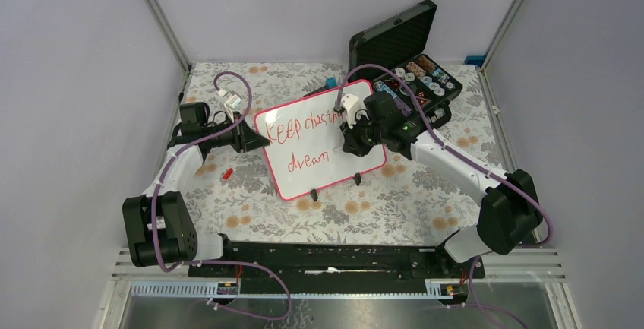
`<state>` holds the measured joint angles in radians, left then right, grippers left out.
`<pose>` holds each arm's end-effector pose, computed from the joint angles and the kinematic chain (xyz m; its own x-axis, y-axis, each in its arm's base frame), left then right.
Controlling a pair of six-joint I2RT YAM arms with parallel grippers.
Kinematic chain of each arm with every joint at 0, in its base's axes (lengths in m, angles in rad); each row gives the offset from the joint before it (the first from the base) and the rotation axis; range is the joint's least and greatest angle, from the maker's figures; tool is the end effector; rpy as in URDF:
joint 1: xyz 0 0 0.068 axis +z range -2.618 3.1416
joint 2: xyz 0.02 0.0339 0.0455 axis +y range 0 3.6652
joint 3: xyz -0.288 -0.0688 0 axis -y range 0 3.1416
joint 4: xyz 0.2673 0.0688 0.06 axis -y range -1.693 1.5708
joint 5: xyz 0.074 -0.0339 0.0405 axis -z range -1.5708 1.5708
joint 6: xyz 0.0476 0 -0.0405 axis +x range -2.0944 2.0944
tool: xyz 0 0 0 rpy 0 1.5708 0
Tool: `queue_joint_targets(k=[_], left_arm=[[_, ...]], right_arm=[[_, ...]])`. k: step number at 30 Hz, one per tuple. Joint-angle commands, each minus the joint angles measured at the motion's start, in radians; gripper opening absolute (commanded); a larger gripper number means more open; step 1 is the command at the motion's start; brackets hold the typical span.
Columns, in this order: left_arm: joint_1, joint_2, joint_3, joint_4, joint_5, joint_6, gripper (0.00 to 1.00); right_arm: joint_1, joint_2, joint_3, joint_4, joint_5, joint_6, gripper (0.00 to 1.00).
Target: Write a sentence on the whiteboard
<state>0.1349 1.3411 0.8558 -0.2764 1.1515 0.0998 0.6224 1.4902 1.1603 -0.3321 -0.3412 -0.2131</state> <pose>0.2897 -0.0046 0.2579 -0.6207 -0.0433 -0.7829 0.6654 0.4991 -0.5551 0.2856 0.2245 0.2977 -0.3266 -0.4796 -0.8144 -0.8522 0.5221 0.0342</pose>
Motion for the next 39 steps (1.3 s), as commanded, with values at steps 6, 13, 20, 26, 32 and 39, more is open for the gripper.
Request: queue_joint_targets(k=[6,13,20,26,32,39], left_arm=[[-0.020,-0.022,0.016,0.029,-0.022,0.064,0.00],[-0.020,-0.020,0.022,0.010,-0.021,0.078,0.00],[-0.021,-0.017,0.023,0.010,-0.020,0.078,0.00],[-0.020,-0.016,0.023,0.009,-0.021,0.080,0.00],[-0.021,-0.013,0.025,0.010,-0.021,0.080,0.00],[-0.020,-0.013,0.025,0.009,-0.022,0.078,0.00]], right_arm=[[-0.006,0.017,0.050,0.017,0.045,-0.003,0.00],[-0.006,0.034,0.072,0.016,0.031,-0.001,0.00],[-0.005,0.058,0.079,0.017,-0.007,0.005,0.00],[0.002,0.067,0.080,0.017,-0.018,0.002,0.00],[0.006,0.062,0.053,0.016,-0.017,-0.008,0.00],[0.007,0.047,0.026,0.016,-0.001,-0.023,0.00]])
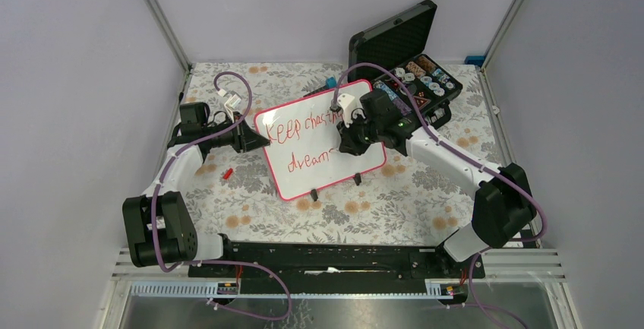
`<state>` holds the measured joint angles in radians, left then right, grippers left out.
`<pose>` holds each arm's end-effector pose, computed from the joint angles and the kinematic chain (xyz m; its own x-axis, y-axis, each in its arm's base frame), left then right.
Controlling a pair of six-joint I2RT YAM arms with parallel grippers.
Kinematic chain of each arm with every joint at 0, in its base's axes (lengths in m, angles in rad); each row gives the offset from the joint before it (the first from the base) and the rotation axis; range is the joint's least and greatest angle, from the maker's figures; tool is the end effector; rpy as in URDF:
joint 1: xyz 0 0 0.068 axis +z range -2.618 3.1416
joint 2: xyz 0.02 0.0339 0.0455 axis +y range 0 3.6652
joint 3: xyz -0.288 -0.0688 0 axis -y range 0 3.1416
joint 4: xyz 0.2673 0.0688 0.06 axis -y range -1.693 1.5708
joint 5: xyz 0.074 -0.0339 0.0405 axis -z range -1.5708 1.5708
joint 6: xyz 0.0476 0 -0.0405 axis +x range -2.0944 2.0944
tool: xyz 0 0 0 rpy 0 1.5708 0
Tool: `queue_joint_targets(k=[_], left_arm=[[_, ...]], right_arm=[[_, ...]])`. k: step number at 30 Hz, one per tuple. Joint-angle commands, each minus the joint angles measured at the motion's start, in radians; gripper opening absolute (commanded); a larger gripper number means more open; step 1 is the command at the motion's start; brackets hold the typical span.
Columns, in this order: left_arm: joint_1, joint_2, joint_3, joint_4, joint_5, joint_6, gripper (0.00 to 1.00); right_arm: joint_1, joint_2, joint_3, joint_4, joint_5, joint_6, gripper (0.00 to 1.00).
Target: Write a sentence on the whiteboard
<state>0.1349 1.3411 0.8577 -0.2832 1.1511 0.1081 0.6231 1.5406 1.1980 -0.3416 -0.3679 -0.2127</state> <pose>0.2895 -0.0046 0.2580 -0.6190 -0.0396 -0.7844 0.6677 0.4994 -0.5521 0.2945 0.2327 0.2932 -0.3390 -0.4862 -0.8054 -0.8618 0.5038 0.0586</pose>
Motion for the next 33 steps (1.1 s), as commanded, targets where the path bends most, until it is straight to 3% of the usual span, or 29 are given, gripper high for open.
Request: queue_joint_targets(k=[1,23,33], left_arm=[[-0.021,-0.013,0.023,0.017,-0.021,0.070,0.00],[-0.020,-0.013,0.024,0.016,-0.022,0.068,0.00],[-0.020,-0.012,0.023,0.017,-0.022,0.069,0.00]], right_arm=[[0.004,-0.006,-0.013,0.026,0.030,-0.026,0.00],[-0.034,-0.071,-0.078,0.023,0.113,-0.070,0.00],[-0.027,-0.045,-0.080,0.017,0.021,-0.047,0.00]])
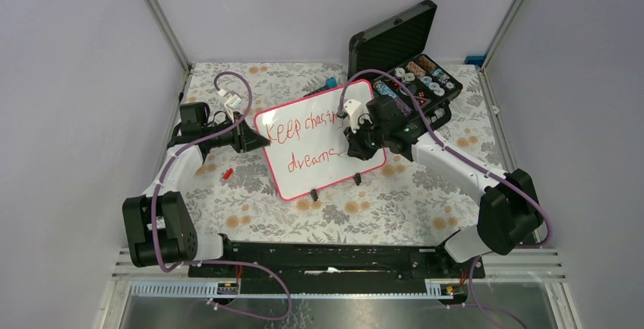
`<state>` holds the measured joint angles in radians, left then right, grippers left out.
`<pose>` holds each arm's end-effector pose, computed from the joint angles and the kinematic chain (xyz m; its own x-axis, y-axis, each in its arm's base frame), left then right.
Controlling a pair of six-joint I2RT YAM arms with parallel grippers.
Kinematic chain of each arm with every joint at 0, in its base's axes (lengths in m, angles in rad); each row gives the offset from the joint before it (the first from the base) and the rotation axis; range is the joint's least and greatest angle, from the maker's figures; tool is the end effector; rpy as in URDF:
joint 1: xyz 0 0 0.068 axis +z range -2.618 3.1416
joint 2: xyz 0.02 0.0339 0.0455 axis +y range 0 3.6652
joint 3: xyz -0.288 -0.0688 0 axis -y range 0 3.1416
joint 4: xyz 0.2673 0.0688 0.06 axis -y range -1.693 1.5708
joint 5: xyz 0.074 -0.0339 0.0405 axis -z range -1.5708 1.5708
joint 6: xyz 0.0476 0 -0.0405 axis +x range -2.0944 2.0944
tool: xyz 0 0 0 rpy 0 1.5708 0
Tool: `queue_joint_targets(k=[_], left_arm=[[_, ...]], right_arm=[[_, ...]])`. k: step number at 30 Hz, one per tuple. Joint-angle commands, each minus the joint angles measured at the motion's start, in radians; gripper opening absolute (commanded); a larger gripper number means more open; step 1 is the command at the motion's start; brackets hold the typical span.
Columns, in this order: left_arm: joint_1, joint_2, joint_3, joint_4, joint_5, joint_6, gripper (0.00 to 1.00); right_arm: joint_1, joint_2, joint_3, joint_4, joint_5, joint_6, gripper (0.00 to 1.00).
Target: Write a sentence on the whiteboard
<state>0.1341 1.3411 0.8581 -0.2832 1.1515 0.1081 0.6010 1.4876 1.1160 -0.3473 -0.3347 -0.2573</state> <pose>0.2895 -0.0048 0.2582 -0.6187 -0.0391 -0.7847 0.6684 0.4986 -0.5519 0.2851 0.2144 0.2810 -0.3375 -0.5228 -0.7828 -0.8519 0.5234 0.0177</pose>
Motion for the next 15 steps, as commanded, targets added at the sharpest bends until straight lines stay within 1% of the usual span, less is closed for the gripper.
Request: queue_joint_targets(k=[1,15], left_arm=[[-0.019,-0.013,0.022,0.017,-0.022,0.068,0.00],[-0.019,-0.013,0.021,0.016,-0.022,0.073,0.00]], right_arm=[[-0.001,0.011,0.004,0.022,-0.015,-0.002,0.00],[0.061,0.056,0.078,0.024,-0.027,0.019,0.00]])
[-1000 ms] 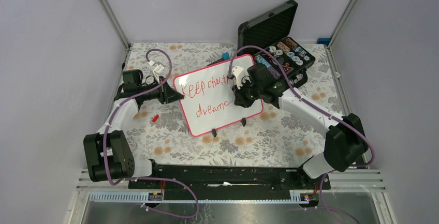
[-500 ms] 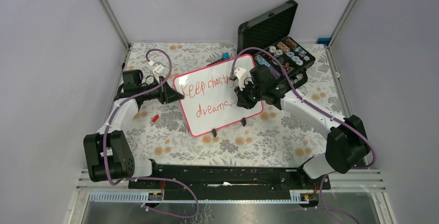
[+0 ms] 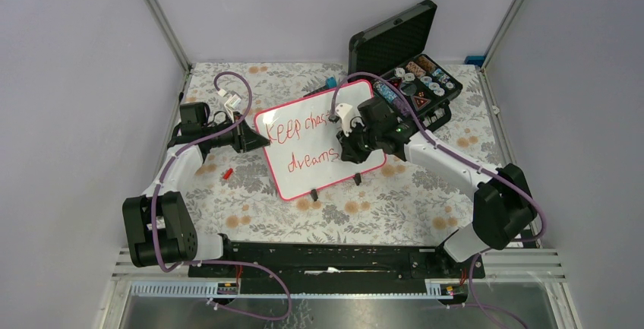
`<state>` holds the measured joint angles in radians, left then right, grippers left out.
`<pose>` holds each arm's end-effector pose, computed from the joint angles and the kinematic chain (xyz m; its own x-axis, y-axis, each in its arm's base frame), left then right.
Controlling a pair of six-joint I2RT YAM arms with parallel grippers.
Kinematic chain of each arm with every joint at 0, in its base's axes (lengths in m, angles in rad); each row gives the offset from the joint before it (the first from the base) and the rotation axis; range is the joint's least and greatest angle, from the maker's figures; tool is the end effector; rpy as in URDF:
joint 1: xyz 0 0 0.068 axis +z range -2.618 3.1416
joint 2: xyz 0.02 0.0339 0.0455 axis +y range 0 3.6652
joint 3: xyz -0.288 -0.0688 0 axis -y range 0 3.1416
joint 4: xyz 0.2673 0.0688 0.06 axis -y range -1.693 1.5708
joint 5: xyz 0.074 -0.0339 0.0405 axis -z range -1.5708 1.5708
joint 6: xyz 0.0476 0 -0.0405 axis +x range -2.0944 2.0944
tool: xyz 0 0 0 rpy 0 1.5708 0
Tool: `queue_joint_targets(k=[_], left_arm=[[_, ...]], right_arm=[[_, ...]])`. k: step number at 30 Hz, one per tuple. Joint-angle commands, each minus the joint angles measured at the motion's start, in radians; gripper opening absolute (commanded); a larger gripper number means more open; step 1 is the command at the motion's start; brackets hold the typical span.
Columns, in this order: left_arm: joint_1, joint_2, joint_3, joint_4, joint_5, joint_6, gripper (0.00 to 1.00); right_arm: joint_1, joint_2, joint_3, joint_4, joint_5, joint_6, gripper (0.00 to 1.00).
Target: Write a sentence on the whiteboard
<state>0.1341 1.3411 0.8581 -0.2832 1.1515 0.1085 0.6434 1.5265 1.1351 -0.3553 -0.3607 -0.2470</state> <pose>0.2895 -0.0048 0.2582 -0.6184 -0.0389 -0.7849 0.6687 0.4986 -0.5516 0.2813 0.2319 0.2742 -0.3390 -0.5401 -0.7703 -0.8781 0.4756 0.0530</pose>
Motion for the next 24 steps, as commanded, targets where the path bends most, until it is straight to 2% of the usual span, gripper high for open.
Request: queue_joint_targets(k=[1,10,24], left_arm=[[-0.019,-0.014,0.021,0.016,-0.022,0.072,0.00],[-0.019,-0.016,0.021,0.018,-0.023,0.071,0.00],[-0.020,-0.017,0.022,0.017,-0.023,0.069,0.00]], right_arm=[[0.019,0.019,0.066,0.033,-0.003,0.010,0.00],[0.009,-0.042,0.063,0.022,-0.039,0.032,0.00],[-0.095,-0.119,-0.037,-0.019,-0.002,-0.027,0.00]])
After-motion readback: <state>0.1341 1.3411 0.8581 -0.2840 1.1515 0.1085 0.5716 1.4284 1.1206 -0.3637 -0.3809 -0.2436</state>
